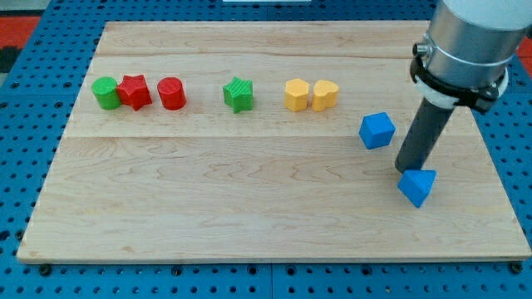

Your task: Push the blue cube closer to the blue triangle

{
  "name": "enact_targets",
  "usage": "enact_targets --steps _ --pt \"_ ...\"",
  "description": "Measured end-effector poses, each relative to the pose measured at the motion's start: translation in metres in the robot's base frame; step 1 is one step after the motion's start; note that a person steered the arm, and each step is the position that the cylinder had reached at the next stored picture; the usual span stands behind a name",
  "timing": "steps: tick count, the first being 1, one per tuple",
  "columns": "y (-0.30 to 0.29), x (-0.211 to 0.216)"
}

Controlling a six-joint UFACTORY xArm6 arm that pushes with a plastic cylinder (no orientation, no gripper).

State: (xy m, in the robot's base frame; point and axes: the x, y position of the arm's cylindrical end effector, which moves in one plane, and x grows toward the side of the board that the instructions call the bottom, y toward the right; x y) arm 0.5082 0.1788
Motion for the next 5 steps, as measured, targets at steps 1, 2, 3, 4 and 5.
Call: enact_targets --steps 1,2,3,4,5 --pt "0.0 0.019" --pt "0.002 0.023" --pt "0.025 0.016" --pt "0.046 -0.069" --pt "-0.002 -0.138"
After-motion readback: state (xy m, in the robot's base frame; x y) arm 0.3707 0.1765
